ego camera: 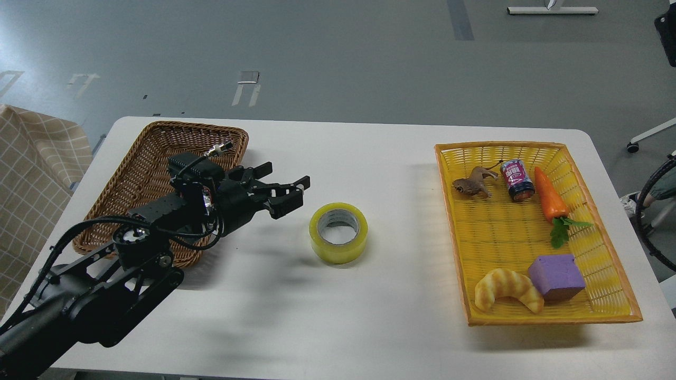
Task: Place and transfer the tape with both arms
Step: 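Reach the left gripper toward the tape roll on the table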
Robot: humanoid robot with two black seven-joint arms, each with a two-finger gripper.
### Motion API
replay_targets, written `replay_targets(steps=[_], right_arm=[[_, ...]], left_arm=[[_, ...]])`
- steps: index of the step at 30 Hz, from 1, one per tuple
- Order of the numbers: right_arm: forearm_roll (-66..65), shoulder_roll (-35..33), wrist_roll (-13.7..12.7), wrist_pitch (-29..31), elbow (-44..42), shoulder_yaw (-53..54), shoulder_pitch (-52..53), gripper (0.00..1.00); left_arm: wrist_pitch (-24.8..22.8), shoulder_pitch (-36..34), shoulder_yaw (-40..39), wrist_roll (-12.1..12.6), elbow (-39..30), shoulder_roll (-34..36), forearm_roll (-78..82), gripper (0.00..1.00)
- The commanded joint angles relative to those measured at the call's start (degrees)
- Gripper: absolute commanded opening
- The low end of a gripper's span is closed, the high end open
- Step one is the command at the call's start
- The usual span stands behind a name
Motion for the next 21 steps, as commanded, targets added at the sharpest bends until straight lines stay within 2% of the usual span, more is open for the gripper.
replay_targets(steps=[1,4,11,15,21], right_arm=[[0.1,0.0,0.0,0.0,0.3,0.4,-0.1,1.00],[0.0,0.0,0.0,0.0,0.6,0.7,0.3,1.00],[0.0,0.5,0.2,0.0,1.0,0.8,0.8,1.00],[0.1,0.5,0.2,0.0,1.1,0.8,0.9,1.00],[0.0,-0.1,0.1,0.0,1.0,1.3,1.1,1.00]], left_arm=[[-0.1,-3.0,3.9,0.5,1.1,-0.3,0.0,0.98],[0.2,-6.1,10.0,0.7,2.7,-0.4,0.0,0.98],[0.4,-9.4,15.6,1.2,7.4,-1.8,0.0,0.98],[0.6,-10.9,16.5,1.2,11.3,-3.7,0.0,0.98],[1.6,-11.3,16.5,1.2,12.9,-6.3,0.0,0.98]])
